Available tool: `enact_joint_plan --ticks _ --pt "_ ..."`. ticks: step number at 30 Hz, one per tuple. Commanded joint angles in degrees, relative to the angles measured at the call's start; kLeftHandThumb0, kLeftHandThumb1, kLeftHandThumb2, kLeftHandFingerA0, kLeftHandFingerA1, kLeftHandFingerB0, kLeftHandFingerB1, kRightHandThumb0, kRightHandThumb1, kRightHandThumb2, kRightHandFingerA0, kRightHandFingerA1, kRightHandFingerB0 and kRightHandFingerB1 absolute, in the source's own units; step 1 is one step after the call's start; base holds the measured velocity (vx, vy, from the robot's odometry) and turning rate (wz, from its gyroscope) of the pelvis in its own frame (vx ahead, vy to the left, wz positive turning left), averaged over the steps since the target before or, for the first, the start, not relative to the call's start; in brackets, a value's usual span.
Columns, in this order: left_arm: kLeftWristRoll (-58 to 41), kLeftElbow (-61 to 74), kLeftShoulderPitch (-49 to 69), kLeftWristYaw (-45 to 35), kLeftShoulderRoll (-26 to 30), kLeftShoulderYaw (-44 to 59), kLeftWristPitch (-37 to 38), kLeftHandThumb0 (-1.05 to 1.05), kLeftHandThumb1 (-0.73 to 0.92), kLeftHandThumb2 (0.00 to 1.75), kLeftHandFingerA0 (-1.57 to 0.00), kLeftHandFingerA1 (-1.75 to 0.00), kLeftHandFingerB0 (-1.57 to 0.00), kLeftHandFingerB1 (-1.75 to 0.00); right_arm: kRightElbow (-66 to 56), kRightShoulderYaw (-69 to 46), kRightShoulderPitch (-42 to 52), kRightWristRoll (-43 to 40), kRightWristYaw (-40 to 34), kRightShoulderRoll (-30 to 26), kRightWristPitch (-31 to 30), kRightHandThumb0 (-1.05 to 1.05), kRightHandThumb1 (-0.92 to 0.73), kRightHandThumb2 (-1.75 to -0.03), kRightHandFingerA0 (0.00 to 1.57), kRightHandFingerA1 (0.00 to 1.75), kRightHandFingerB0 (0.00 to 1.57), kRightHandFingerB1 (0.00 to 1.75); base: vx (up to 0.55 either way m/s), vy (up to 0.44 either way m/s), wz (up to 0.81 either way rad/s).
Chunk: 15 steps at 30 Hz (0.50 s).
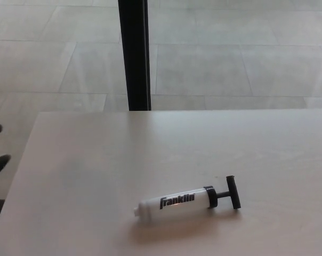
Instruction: The robot uses its left hand to lift the air pump kept on the middle of the desk and use the right hand to compress the handle
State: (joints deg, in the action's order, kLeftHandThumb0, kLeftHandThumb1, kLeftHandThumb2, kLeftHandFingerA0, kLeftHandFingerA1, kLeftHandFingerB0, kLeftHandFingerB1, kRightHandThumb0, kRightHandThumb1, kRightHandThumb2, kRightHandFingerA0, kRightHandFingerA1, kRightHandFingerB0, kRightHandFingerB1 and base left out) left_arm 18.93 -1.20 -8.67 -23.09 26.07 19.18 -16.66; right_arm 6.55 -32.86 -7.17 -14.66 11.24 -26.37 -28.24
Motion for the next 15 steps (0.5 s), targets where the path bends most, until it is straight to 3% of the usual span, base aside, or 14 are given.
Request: enact_joint_plan --ticks 1,3,7,8,10,12,15 --pt "-38.2 -27.93 21.33 1.96 0.11 55.32 2.12 -0.7 0.69 1.06 -0.33 -0.62 -0.19 -0.49 27.01 -32.58 17.72 -6.47 0.31 -15.43 23.56 -0.96 -0.92 -0.76 0.31 0.83 0.24 0.62 0.0 0.0 0.0" --pt "-39.66 -39.94 25.17 1.1 0.67 55.06 8.78 -0.69 0.63 1.05 -0.35 -0.61 -0.14 -0.47 31.21 -34.87 20.01 -8.86 -1.5 -13.22 25.75 -0.9 -0.92 -0.8 0.28 0.88 0.2 0.63 0.0 0.0 0.0" --pt "-40.31 -51.94 26.91 1.29 2.37 54.77 13.27 -0.76 0.62 1.03 -0.37 -0.61 -0.15 -0.46 37.42 -34.54 21.13 -9.58 -2.89 -12.37 29.78 -0.9 -0.92 -0.78 0.35 0.86 0.24 0.63 0.0 0.0 0.0" --pt "-40.26 -55.02 27.84 2.29 2.34 54.72 13.49 -0.79 0.77 0.63 -0.4 -0.55 -0.33 -0.39 40.76 -33.87 21.23 -9.79 -3.32 -11.62 32.48 -0.96 -0.92 -0.77 0.32 0.95 0.2 0.67 0.0 0.0 0.0" --pt "-38.43 -59.95 29.42 3.32 2.25 52.76 14.94 -0.76 0.77 0.63 -0.44 -0.5 -0.37 -0.38 45.87 -33.24 21.6 -10.06 -4.03 -11.0 36.3 -0.97 -0.92 -0.77 0.3 0.91 0.18 0.6 0.0 0.0 0.0" --pt "-36.53 -64.09 30.69 5.21 1.59 50.8 15.93 -0.76 0.77 0.63 -0.42 -0.45 -0.36 -0.37 51.79 -33.7 20.98 -11.89 -4.81 -11.33 36.95 -0.94 -0.92 -0.75 0.39 0.92 0.26 0.58 0.0 0.0 0.0" --pt "-34.33 -66.27 32.31 6.24 0.16 48.5 16.11 -0.72 0.79 0.64 -0.43 -0.45 -0.36 -0.37 56.4 -33.24 21.3 -12.37 -5.01 -11.19 38.08 -1.0 -0.92 -0.75 0.39 0.86 0.22 0.53 0.0 0.0 0.0"
